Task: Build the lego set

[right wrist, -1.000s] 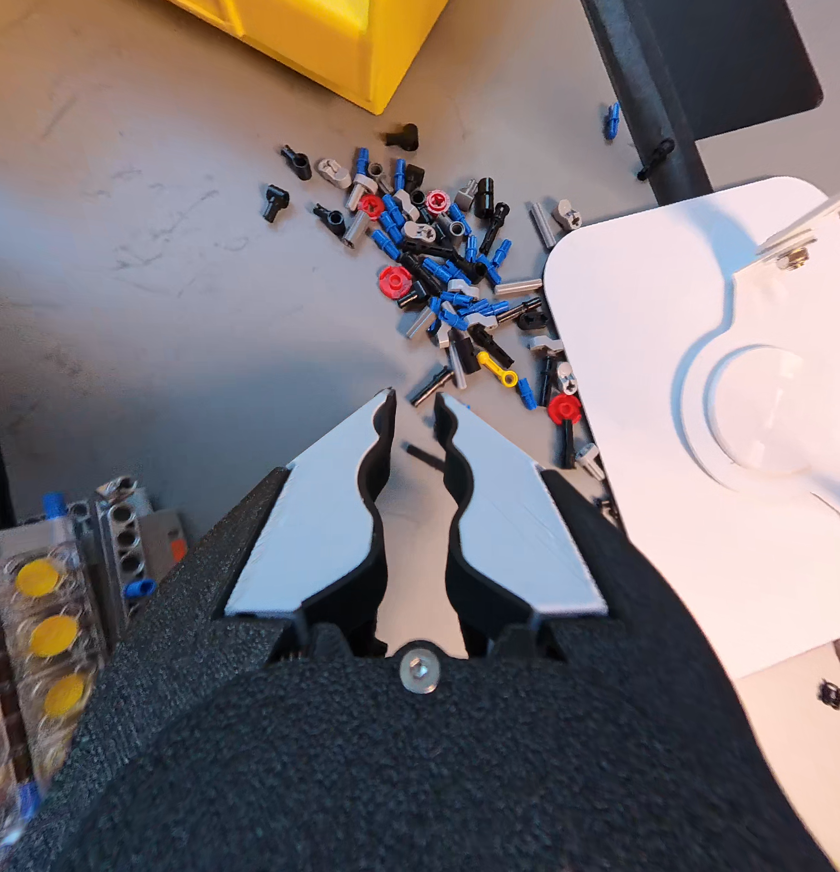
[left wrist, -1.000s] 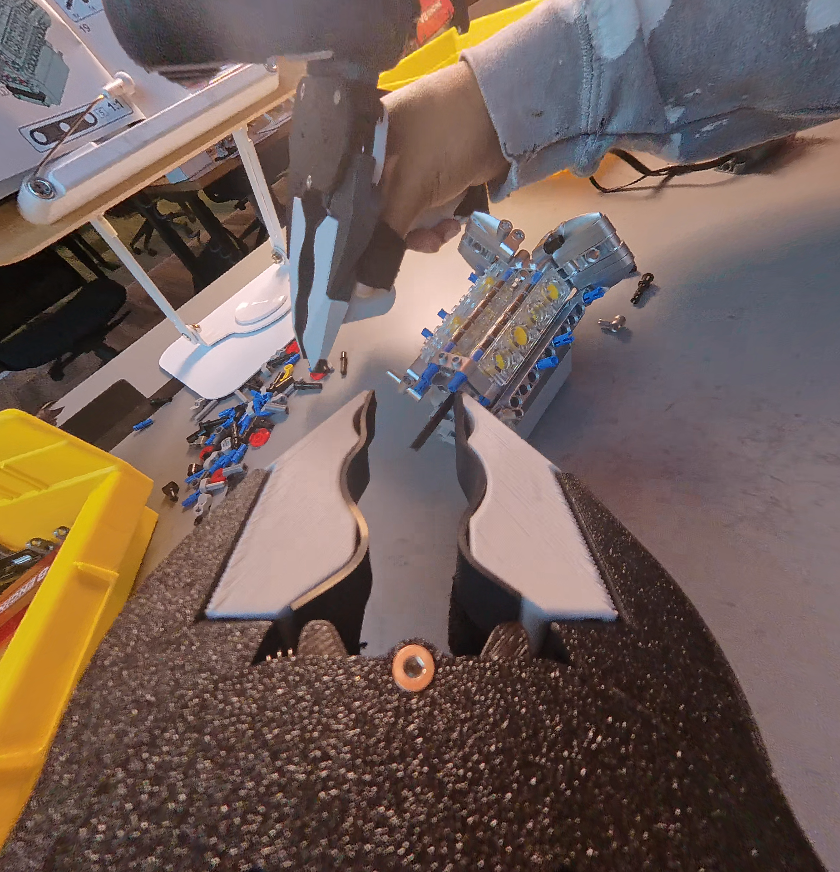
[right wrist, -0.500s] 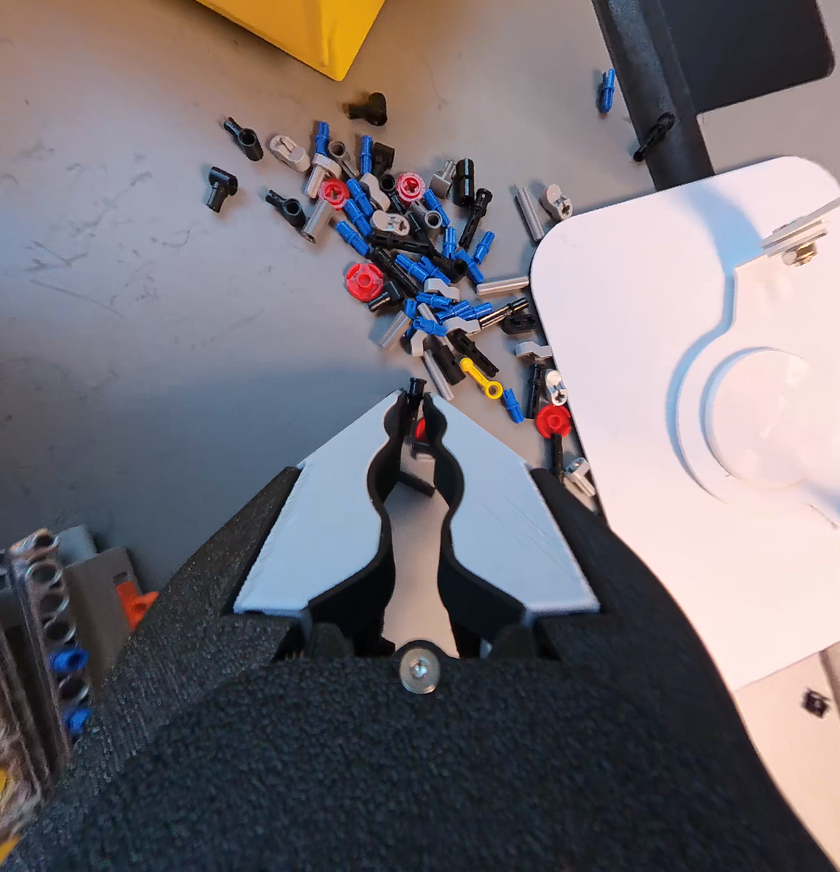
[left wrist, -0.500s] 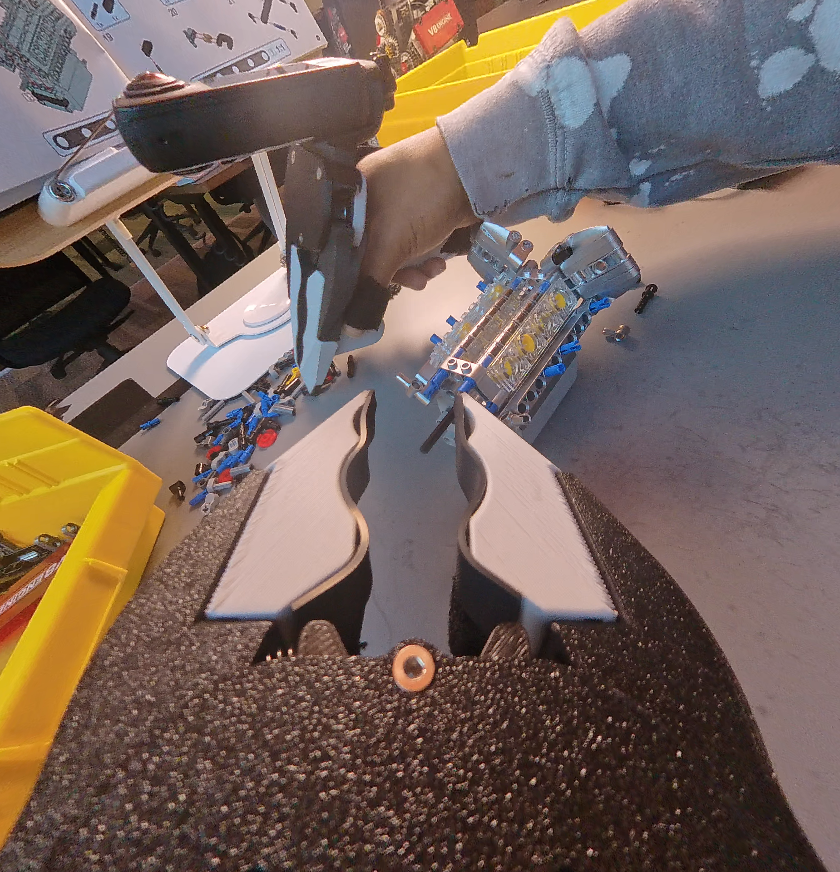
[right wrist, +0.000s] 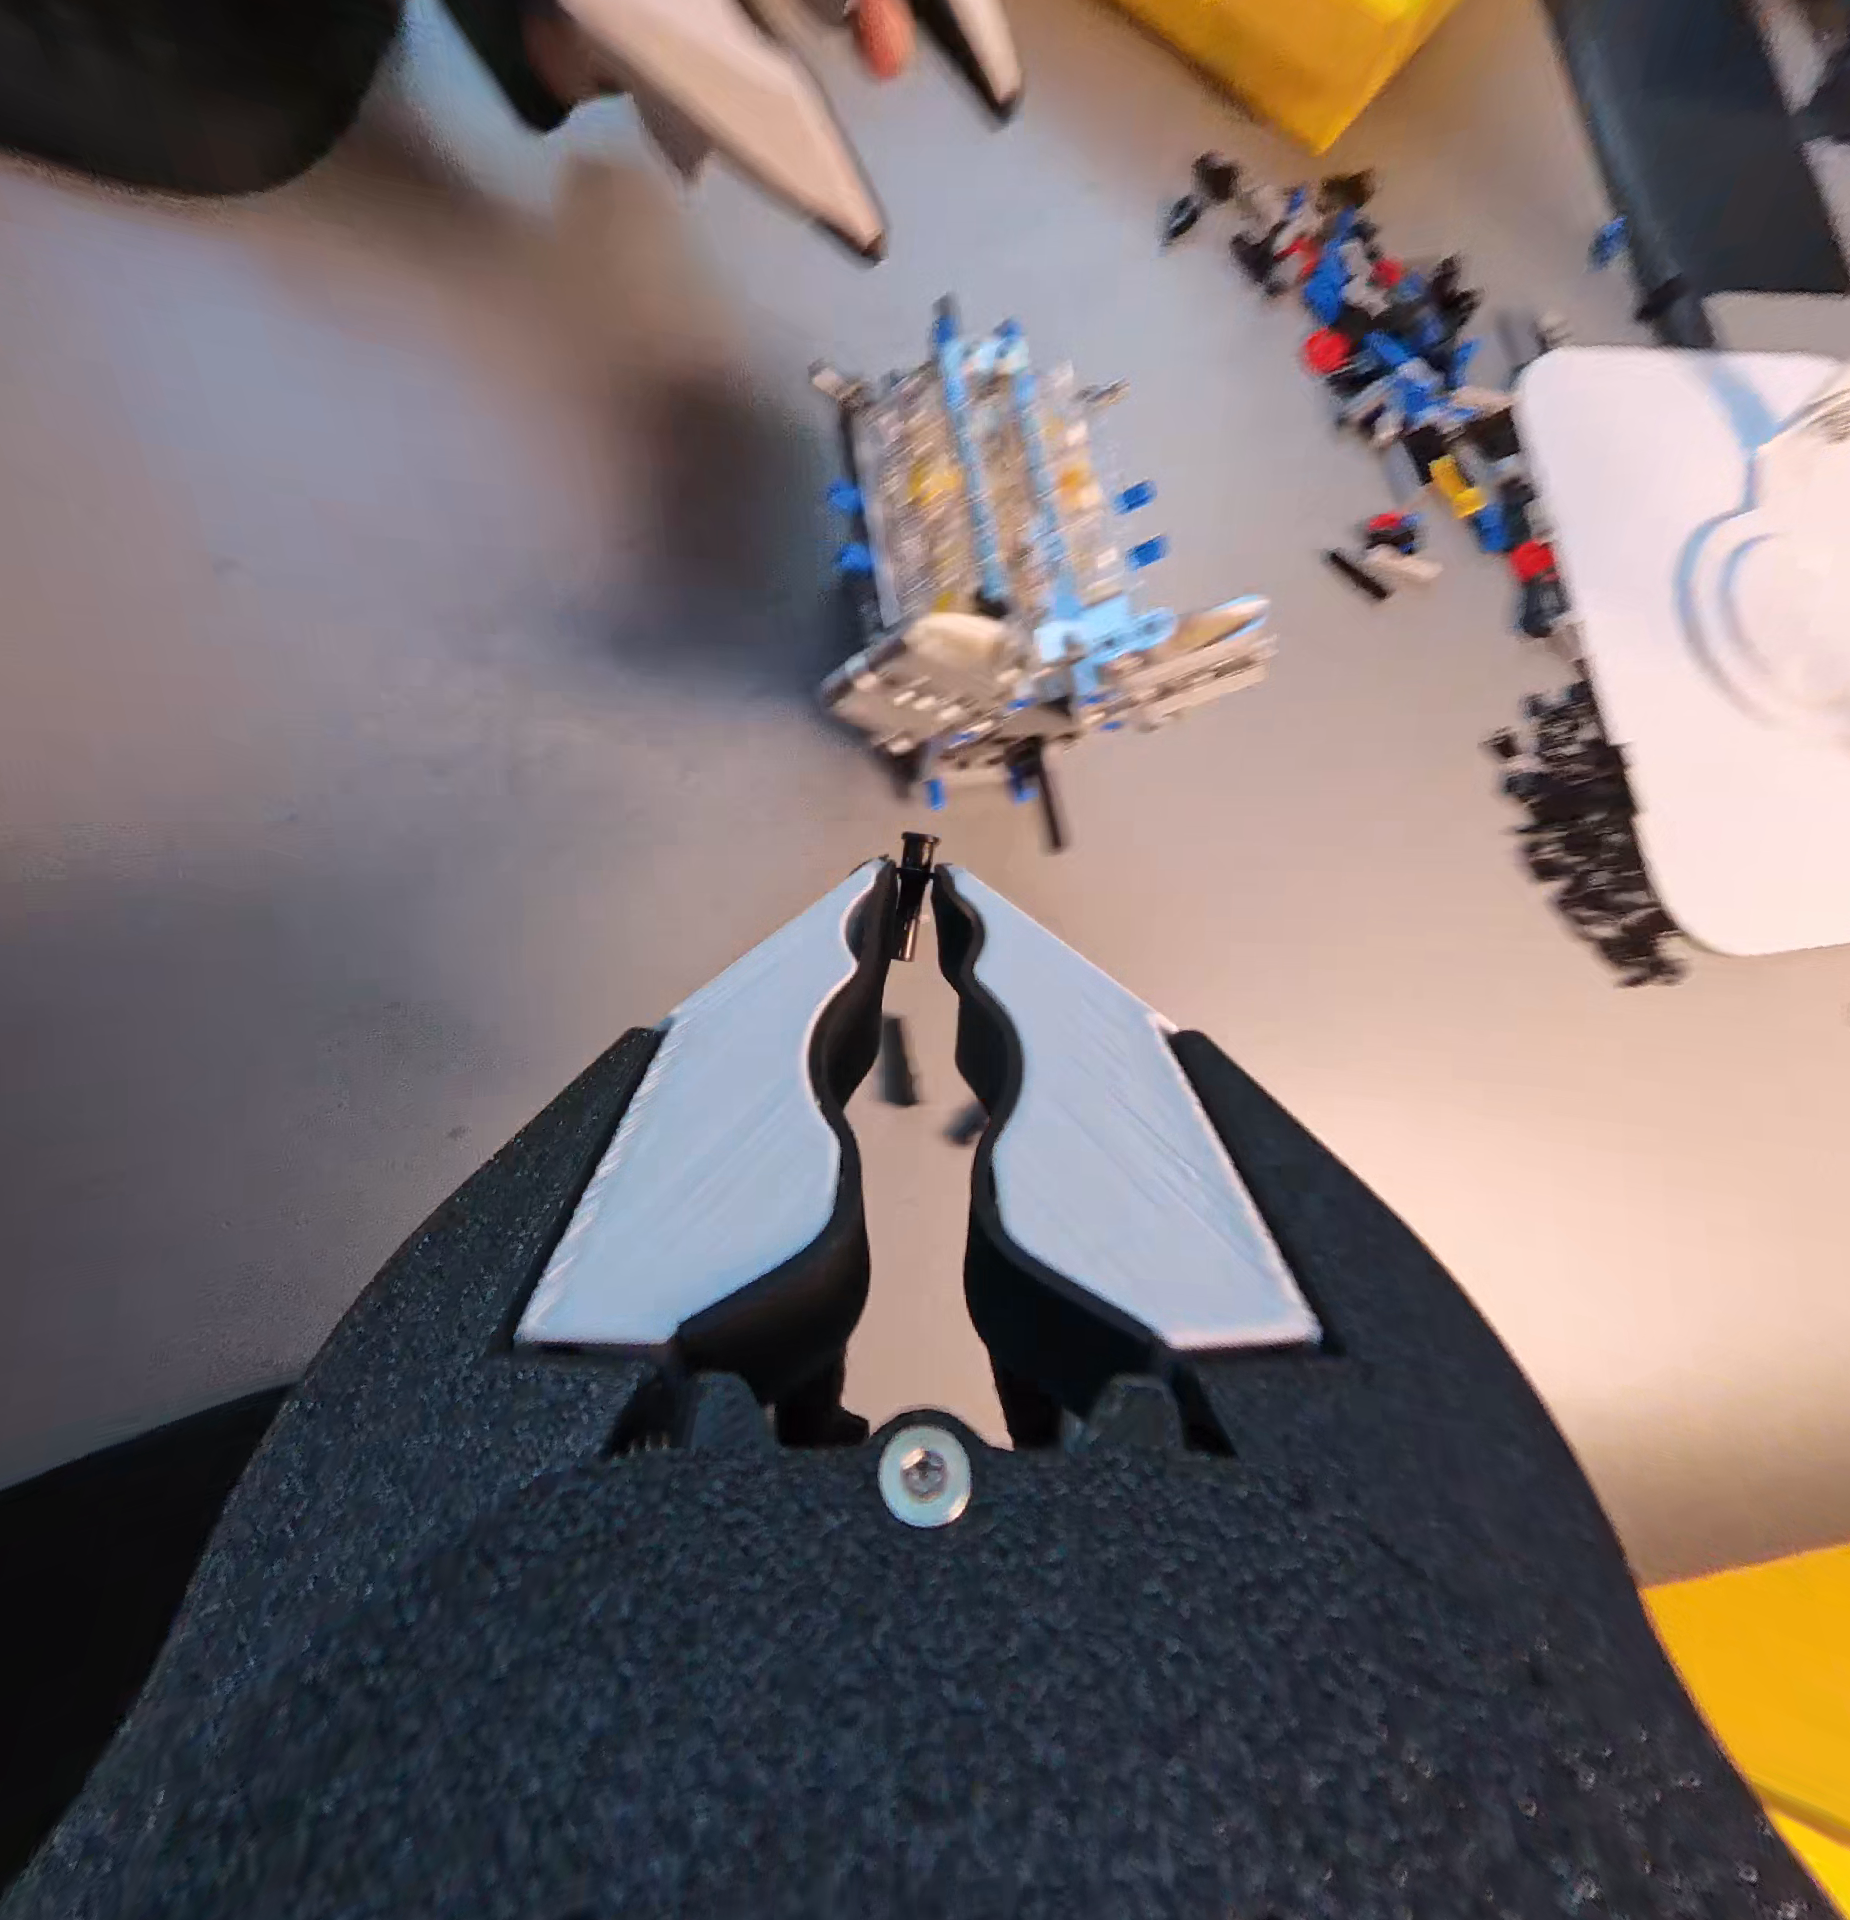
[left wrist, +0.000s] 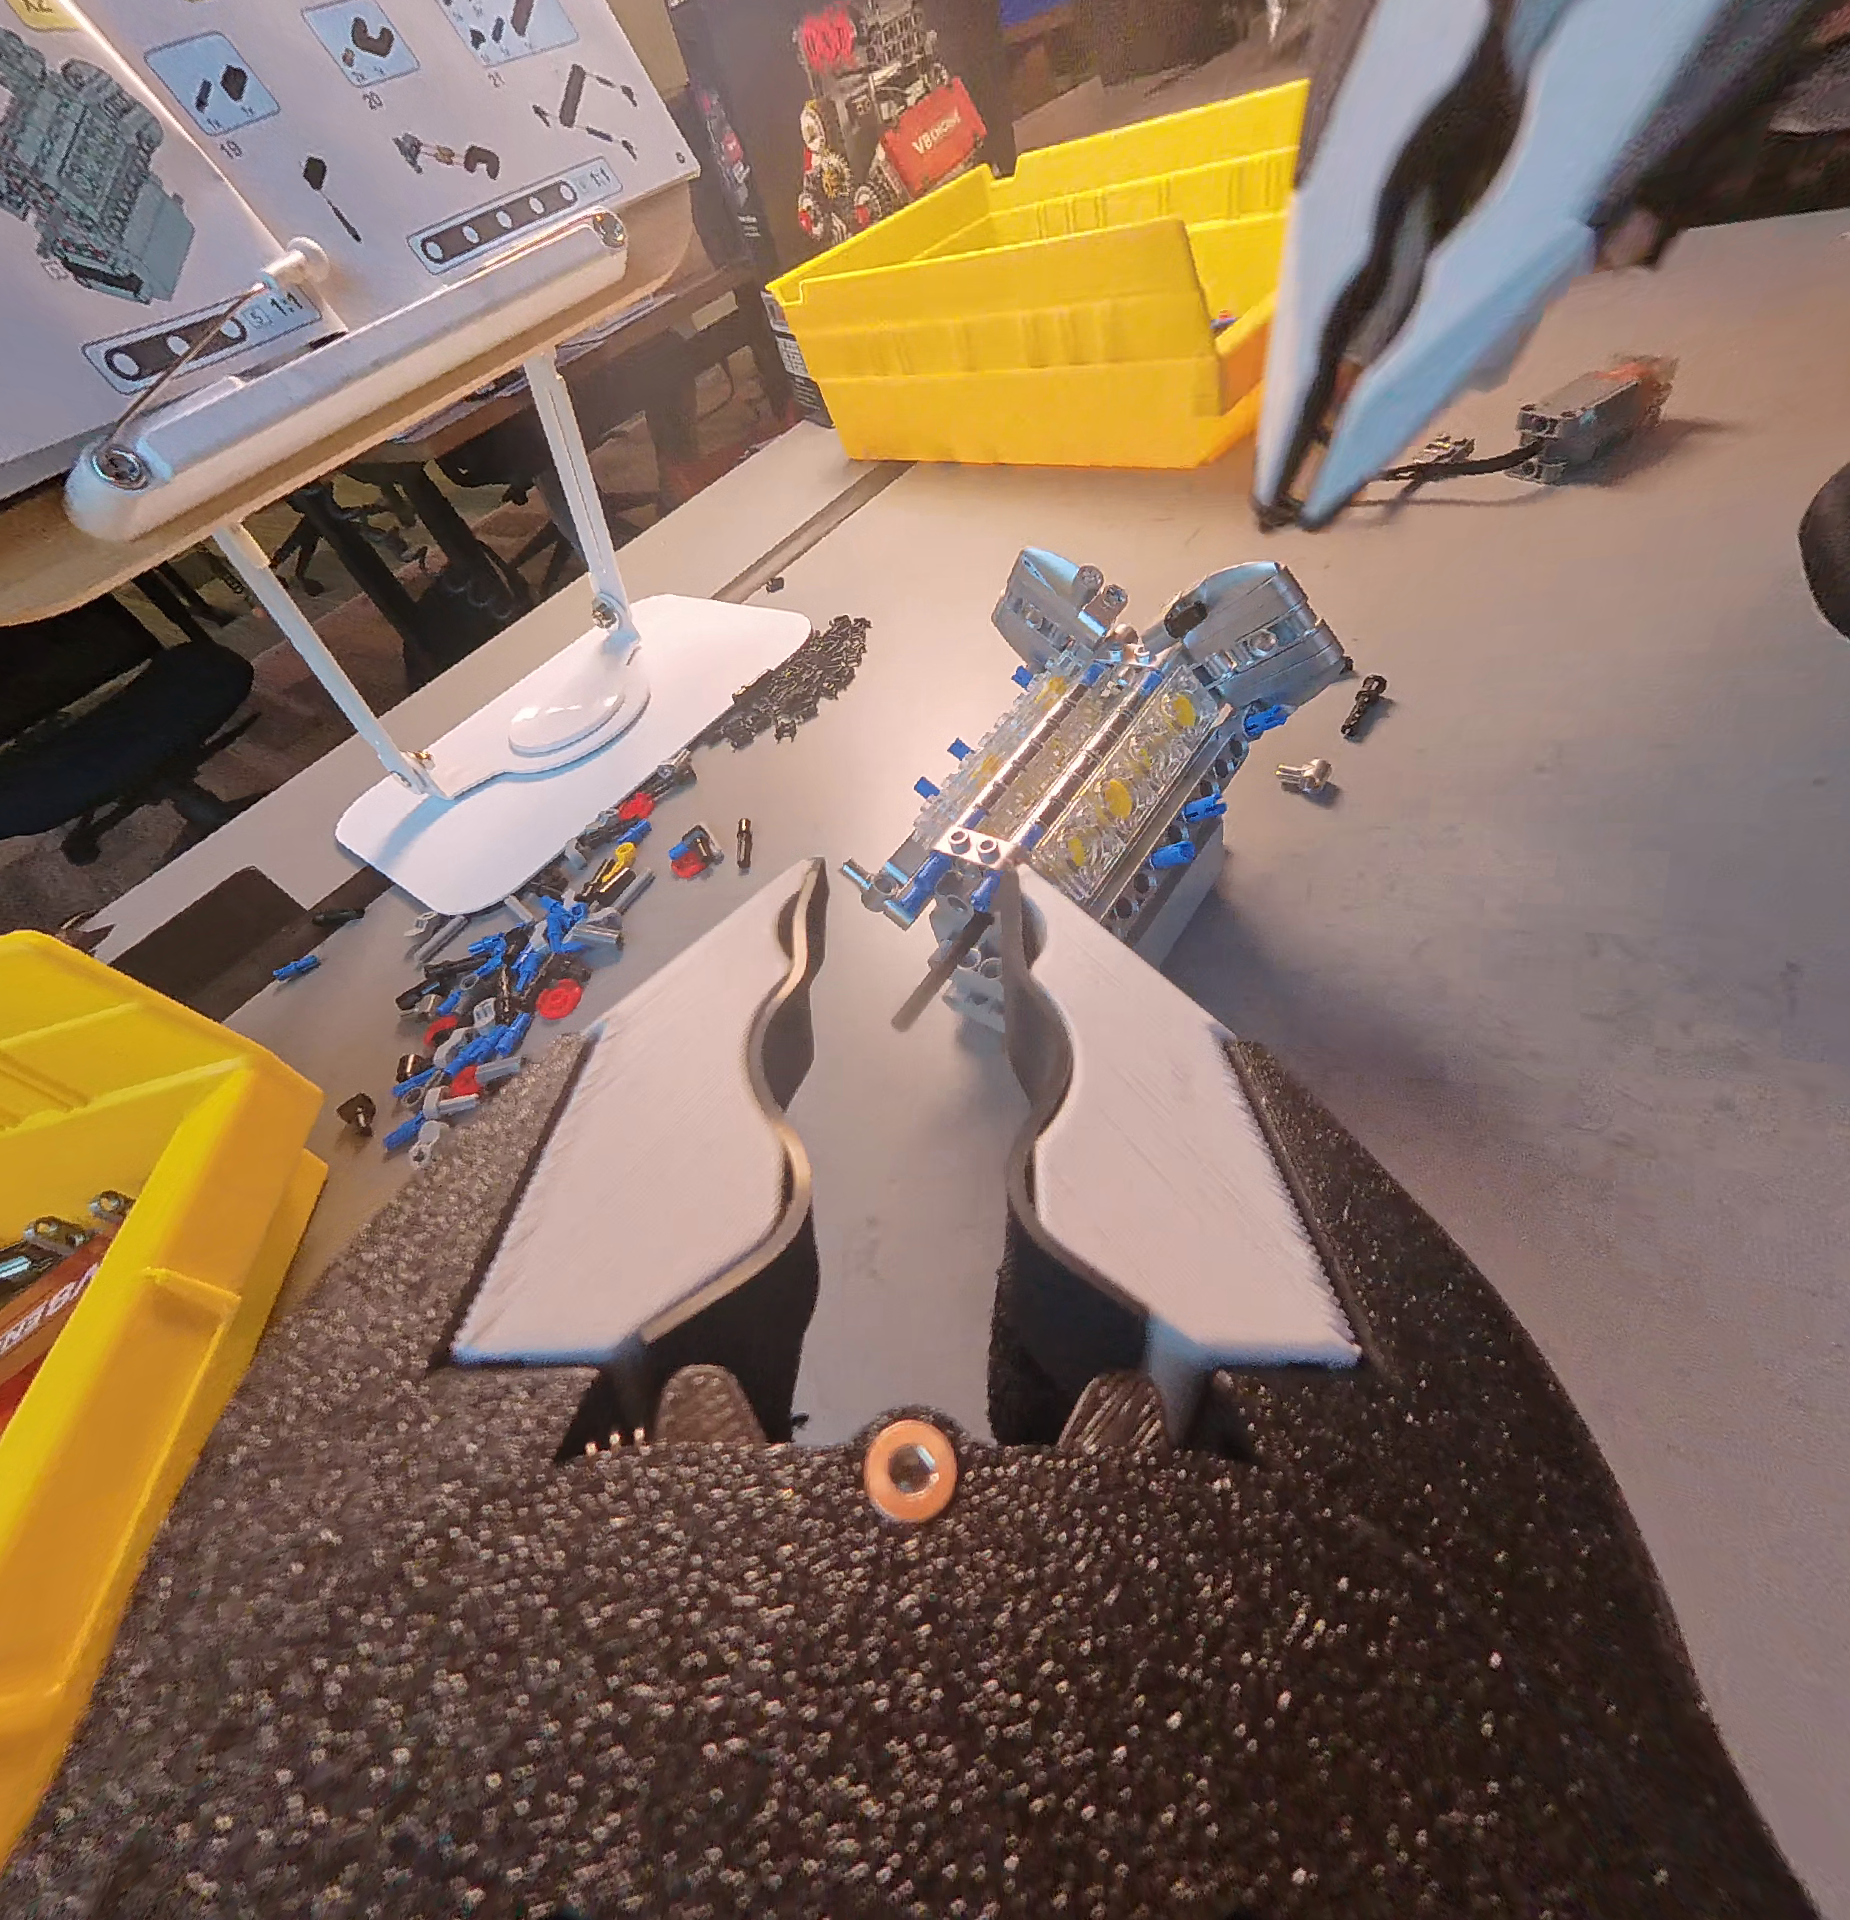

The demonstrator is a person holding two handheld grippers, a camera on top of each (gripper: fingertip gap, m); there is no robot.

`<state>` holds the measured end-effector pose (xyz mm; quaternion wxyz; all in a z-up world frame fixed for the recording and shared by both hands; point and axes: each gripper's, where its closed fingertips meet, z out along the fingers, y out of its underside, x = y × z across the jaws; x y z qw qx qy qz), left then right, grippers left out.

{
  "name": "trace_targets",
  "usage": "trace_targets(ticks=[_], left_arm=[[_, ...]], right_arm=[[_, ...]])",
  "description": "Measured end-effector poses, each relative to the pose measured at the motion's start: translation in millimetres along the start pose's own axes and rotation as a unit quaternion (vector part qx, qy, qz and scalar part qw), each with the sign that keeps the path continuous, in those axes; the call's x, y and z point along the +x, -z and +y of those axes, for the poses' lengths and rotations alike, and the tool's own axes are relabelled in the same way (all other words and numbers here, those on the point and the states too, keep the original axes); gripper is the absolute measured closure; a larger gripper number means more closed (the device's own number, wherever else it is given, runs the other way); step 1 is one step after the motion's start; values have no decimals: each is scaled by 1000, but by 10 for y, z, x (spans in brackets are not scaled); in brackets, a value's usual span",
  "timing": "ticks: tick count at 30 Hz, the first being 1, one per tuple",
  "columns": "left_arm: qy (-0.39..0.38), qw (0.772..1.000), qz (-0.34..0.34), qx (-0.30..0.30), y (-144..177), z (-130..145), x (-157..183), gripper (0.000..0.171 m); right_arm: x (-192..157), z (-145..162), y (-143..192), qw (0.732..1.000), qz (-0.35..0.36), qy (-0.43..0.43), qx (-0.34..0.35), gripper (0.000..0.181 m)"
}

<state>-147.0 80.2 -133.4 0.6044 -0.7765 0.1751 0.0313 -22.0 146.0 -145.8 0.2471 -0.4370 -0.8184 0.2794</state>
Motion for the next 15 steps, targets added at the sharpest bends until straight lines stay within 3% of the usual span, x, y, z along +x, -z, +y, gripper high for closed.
trace_targets(ticks=[6, 15], left_arm=[[2, 1000, 16, 15, -3, -19, 70, 140], [-2, 1000, 5, 10, -2, 2, 34, 140]], right_arm=[[-573, 246, -364, 998, -52, 30, -33, 175], [-508, 405, -454, 996, -46, 32, -68, 175]])
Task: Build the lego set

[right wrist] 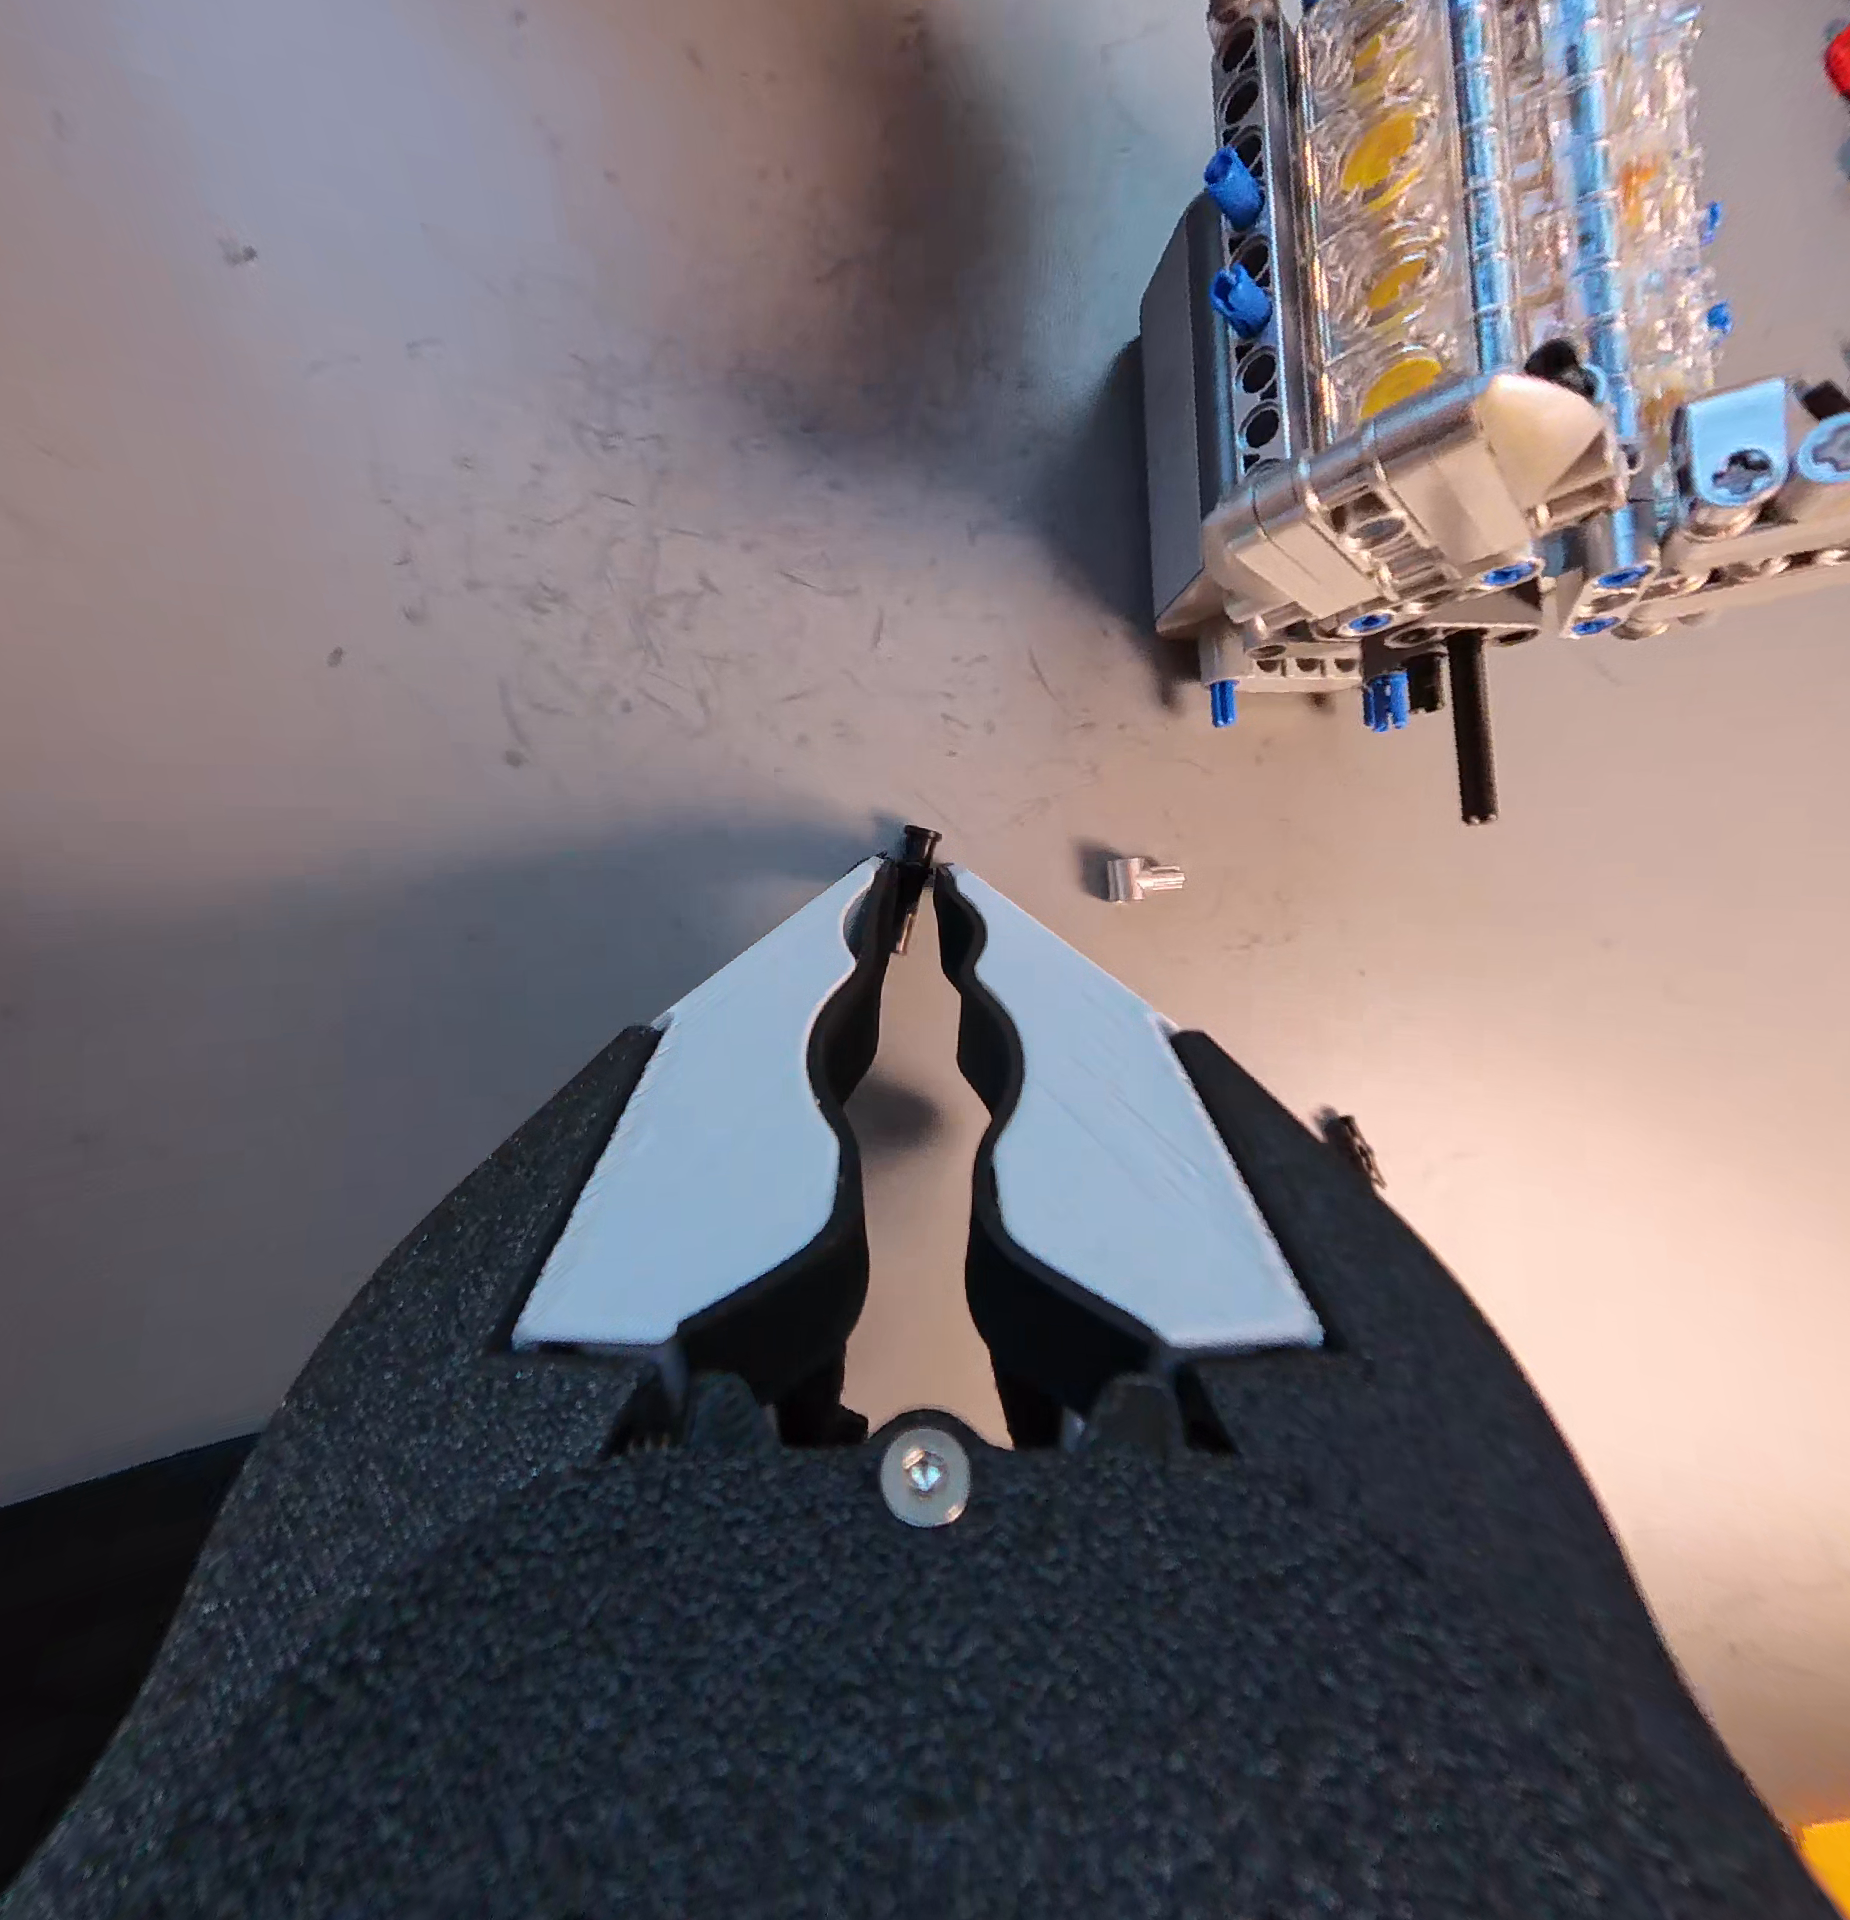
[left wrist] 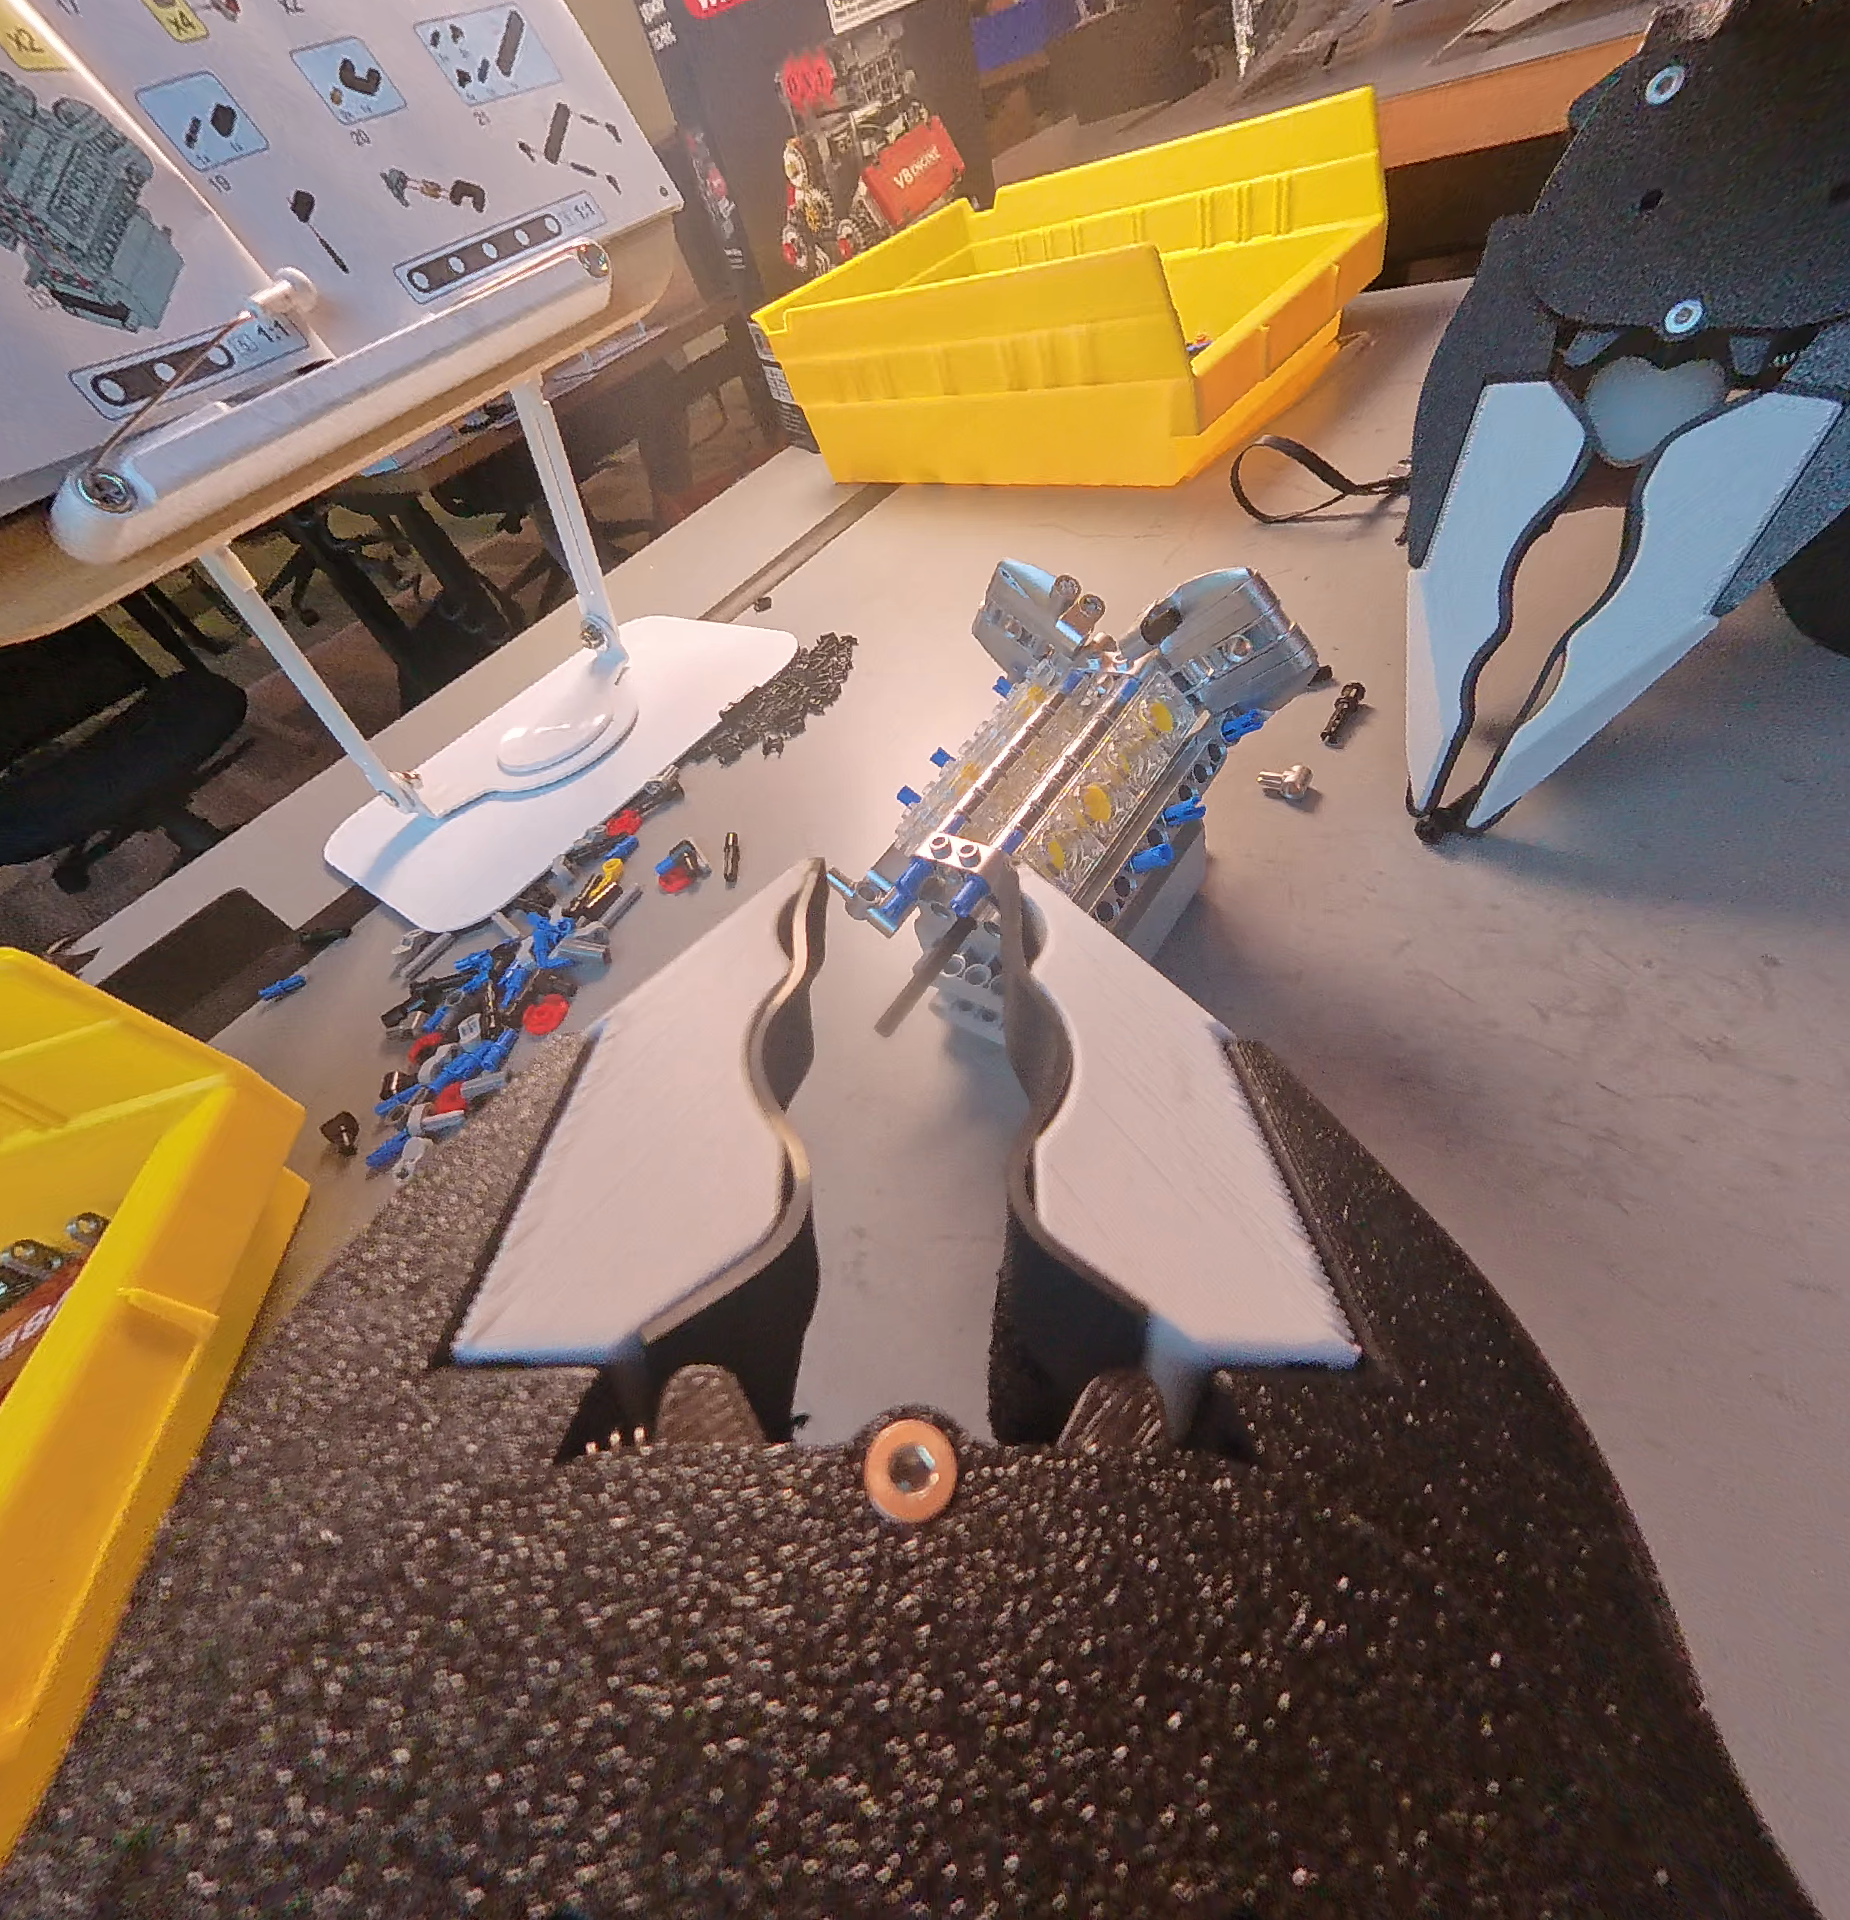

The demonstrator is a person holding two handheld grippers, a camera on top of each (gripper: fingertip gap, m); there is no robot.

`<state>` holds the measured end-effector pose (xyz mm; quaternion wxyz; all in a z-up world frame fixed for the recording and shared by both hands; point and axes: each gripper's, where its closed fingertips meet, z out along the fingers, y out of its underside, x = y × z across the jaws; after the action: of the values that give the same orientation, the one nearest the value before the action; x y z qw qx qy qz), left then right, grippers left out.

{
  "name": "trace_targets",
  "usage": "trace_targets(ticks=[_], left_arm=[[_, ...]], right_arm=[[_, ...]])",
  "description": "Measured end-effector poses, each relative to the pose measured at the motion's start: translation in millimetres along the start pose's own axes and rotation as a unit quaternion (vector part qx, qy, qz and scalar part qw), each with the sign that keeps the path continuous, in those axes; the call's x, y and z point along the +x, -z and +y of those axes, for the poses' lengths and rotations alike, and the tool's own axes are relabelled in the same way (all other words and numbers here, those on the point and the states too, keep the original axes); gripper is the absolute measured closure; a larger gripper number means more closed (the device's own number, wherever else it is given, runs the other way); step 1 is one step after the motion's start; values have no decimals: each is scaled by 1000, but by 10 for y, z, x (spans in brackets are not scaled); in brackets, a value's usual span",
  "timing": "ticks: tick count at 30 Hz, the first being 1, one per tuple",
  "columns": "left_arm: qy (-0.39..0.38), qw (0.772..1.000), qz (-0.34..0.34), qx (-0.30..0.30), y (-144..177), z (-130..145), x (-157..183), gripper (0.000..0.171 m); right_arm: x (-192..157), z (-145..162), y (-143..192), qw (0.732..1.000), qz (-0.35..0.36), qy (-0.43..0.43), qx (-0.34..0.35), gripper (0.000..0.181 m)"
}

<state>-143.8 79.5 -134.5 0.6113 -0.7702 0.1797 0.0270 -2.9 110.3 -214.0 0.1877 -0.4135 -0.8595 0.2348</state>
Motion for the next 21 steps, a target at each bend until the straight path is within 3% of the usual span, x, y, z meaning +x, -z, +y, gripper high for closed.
trace_targets(ticks=[10, 15, 21], left_arm=[[15, 1000, 13, -1, -26, 24, 29, 140], [31, 999, 11, 2, -26, 30, -10, 140], [44, 999, 4, 7, -20, 27, -59, 140]], right_arm=[[121, -37, 74, 999, 32, -18, 38, 174], [423, -292, 356, 982, 100, -55, 150, 167], [777, -459, 713, 931, 155, -144, 297, 163]])
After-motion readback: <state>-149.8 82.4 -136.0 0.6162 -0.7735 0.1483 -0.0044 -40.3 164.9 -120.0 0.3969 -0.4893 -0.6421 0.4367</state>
